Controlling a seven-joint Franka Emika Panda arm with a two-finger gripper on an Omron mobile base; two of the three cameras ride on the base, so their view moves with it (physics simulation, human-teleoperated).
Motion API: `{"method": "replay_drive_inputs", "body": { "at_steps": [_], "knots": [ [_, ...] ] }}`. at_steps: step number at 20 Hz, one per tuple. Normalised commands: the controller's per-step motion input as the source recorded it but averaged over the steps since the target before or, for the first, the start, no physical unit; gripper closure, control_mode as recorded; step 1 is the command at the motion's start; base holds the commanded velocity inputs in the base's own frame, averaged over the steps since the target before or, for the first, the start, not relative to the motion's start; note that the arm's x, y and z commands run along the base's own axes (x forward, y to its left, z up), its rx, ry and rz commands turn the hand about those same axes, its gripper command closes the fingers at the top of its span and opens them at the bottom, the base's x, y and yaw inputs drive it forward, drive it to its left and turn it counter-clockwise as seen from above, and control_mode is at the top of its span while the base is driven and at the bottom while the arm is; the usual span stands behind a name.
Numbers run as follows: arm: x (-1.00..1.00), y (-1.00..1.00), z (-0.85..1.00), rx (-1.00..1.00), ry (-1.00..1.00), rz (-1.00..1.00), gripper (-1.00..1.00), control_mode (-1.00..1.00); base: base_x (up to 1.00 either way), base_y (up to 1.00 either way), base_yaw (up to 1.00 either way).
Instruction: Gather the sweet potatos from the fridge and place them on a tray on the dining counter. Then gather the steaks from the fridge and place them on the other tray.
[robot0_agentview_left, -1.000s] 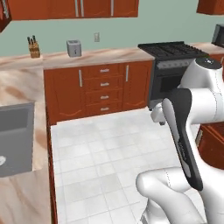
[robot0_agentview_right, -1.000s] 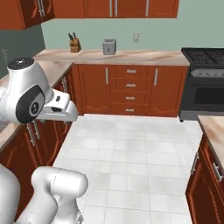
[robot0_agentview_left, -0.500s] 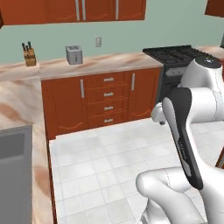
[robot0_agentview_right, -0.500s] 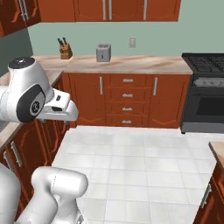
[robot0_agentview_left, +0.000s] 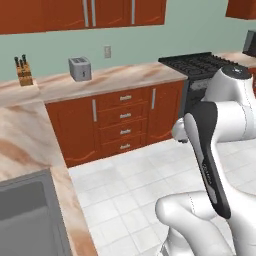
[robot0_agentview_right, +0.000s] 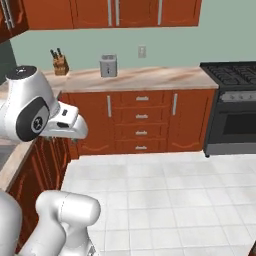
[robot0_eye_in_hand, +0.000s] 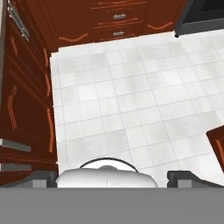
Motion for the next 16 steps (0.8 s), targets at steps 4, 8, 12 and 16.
{"method": "replay_drive_inputs", "body": {
  "at_steps": [4,8,12,16],
  "knots": [
    [0.00,0.00,0.00,0.00,0.00,0.00,-1.00,1.00,0.82,-0.63,-0.13],
    [0.00,0.00,0.00,0.00,0.00,0.00,-1.00,1.00,0.69,-0.70,-0.30],
    [0.00,0.00,0.00,0.00,0.00,0.00,-1.00,1.00,0.51,-0.31,-0.50],
    [0.00,0.00,0.00,0.00,0.00,0.00,-1.00,1.00,0.30,0.32,-0.60]
  ]
}}
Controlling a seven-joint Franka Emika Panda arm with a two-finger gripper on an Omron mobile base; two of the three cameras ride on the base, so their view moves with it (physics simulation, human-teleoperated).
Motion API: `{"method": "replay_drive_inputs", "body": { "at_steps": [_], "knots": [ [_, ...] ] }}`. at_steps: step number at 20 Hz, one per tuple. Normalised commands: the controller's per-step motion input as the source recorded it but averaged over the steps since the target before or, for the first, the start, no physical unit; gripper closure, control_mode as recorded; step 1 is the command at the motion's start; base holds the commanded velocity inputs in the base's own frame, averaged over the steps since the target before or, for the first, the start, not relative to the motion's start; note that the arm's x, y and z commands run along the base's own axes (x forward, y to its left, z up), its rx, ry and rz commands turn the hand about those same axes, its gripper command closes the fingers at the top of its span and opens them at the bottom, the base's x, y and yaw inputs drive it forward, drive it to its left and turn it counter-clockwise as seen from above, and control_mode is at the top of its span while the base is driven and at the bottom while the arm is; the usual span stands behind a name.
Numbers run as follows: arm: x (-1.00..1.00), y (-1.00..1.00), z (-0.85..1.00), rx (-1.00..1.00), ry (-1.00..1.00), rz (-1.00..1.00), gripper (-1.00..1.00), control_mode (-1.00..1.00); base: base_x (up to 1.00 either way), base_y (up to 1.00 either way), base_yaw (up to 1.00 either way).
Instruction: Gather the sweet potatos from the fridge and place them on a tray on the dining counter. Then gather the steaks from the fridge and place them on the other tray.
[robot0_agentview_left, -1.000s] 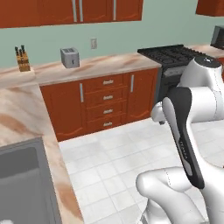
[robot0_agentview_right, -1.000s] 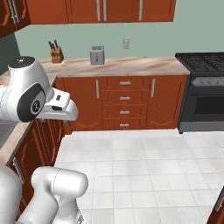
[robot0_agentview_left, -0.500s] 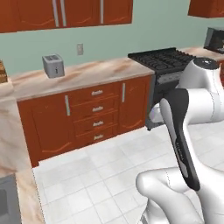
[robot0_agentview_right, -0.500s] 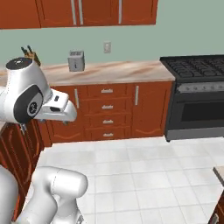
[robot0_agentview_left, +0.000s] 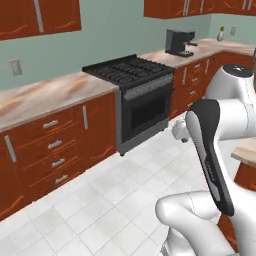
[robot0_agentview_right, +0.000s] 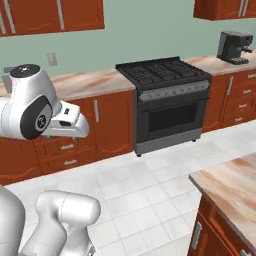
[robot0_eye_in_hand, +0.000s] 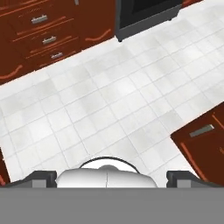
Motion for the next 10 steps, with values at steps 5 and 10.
{"method": "replay_drive_inputs", "body": {
  "at_steps": [5,10],
  "knots": [
    [0.00,0.00,0.00,0.00,0.00,0.00,-1.00,1.00,0.30,0.96,-0.63],
    [0.00,0.00,0.00,0.00,0.00,0.00,-1.00,1.00,0.29,1.00,-0.57]
  ]
}}
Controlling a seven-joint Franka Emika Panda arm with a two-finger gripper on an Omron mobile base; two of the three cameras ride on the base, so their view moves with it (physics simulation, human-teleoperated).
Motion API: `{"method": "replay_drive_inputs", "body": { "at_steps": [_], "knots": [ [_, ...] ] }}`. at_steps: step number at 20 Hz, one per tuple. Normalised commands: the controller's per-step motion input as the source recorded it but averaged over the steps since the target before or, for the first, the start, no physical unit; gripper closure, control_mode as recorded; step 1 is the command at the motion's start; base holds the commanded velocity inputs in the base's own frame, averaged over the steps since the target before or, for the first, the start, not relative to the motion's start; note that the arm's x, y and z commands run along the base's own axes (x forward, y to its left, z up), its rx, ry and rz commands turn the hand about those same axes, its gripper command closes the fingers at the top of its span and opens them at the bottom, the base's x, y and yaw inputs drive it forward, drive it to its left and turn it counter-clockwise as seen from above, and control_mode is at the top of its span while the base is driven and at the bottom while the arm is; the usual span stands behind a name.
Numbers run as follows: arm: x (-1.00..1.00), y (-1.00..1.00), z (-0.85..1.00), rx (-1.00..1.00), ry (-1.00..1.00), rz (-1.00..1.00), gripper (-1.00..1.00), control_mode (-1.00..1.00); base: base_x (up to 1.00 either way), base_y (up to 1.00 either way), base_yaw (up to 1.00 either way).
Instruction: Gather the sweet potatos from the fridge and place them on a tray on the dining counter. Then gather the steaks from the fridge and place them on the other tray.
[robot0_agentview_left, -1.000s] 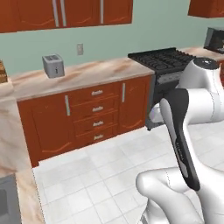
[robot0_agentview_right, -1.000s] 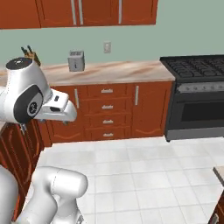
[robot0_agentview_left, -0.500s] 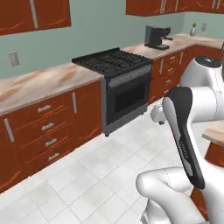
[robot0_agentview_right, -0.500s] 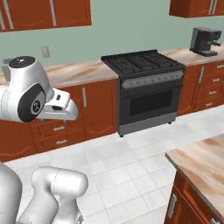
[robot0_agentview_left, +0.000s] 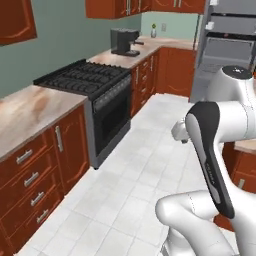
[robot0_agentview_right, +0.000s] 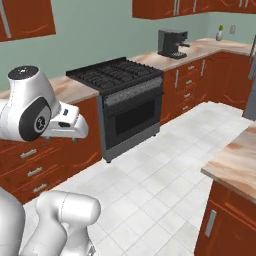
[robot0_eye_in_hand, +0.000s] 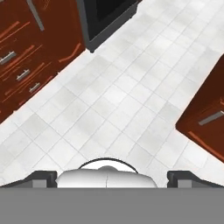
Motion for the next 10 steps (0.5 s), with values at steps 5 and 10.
{"method": "replay_drive_inputs", "body": {
  "at_steps": [5,10],
  "knots": [
    [0.00,0.00,0.00,0.00,0.00,0.00,-1.00,1.00,0.26,1.00,-0.52],
    [0.00,0.00,0.00,0.00,0.00,0.00,-1.00,1.00,0.46,1.00,-0.52]
  ]
}}
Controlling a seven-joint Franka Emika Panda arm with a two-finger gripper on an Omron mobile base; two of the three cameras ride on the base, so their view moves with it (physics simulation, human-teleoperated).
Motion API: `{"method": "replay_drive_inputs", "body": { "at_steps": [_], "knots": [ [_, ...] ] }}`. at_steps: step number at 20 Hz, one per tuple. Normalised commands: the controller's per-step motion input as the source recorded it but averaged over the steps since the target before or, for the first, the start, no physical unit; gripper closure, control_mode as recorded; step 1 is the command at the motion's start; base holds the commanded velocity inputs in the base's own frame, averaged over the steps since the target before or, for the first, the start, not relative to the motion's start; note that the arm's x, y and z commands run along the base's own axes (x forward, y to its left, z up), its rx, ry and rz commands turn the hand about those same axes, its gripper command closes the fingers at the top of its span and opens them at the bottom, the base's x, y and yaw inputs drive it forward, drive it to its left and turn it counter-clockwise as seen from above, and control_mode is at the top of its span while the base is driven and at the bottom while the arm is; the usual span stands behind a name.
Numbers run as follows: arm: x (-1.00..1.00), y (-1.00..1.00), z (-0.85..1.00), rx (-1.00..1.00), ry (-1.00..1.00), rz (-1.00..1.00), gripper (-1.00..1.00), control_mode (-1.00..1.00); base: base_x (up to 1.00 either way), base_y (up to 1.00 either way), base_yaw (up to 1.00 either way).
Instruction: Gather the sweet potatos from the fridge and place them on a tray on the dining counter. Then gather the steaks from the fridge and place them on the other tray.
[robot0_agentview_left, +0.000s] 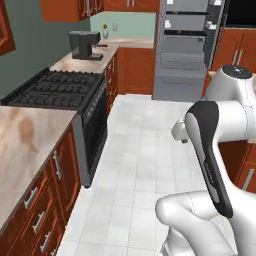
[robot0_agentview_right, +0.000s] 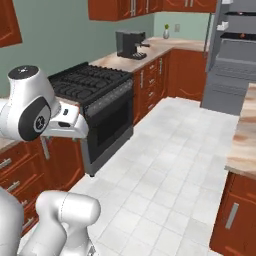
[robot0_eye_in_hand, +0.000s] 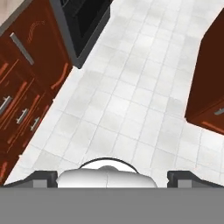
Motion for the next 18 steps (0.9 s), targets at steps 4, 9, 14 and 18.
{"method": "replay_drive_inputs", "body": {
  "at_steps": [4,9,14,18],
  "knots": [
    [0.00,0.00,0.00,0.00,0.00,0.00,-1.00,1.00,0.60,0.79,-0.59],
    [0.00,0.00,0.00,0.00,0.00,0.00,-1.00,1.00,0.69,0.29,-0.52],
    [0.00,0.00,0.00,0.00,0.00,0.00,-1.00,1.00,0.66,-0.04,-0.28],
    [0.00,0.00,0.00,0.00,0.00,0.00,-1.00,1.00,0.89,0.07,-0.18]
  ]
}}
